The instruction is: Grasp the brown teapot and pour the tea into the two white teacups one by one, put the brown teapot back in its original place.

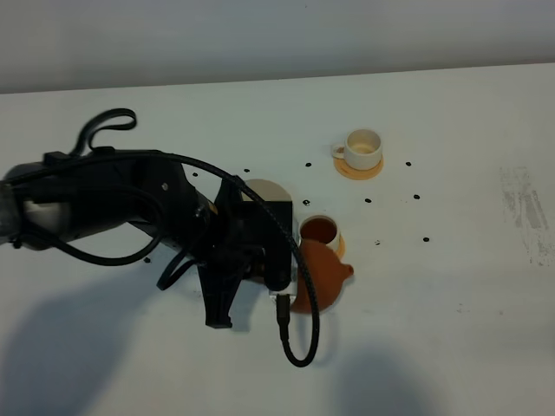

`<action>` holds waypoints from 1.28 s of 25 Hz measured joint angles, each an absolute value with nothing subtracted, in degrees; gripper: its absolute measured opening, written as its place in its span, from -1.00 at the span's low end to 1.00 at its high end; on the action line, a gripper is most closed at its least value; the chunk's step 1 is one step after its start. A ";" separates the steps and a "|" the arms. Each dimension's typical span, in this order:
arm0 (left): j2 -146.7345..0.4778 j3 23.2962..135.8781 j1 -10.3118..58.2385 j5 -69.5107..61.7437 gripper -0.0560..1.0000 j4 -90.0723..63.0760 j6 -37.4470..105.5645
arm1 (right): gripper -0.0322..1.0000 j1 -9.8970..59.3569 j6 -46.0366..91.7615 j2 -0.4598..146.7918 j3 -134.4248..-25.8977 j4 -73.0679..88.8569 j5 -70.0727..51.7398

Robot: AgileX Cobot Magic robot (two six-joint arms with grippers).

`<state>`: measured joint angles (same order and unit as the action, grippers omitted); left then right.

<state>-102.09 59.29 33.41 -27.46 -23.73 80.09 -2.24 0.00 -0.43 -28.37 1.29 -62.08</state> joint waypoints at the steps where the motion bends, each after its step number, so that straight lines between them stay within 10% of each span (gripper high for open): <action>1: -101.64 59.29 33.41 -27.24 -0.70 -23.73 80.09 | -0.08 -2.24 0.00 -0.43 -28.37 1.29 -62.08; 32: -120.12 97.46 26.40 -32.31 -0.70 -17.16 76.43 | -0.08 -2.24 0.00 -0.43 -28.37 1.29 -62.08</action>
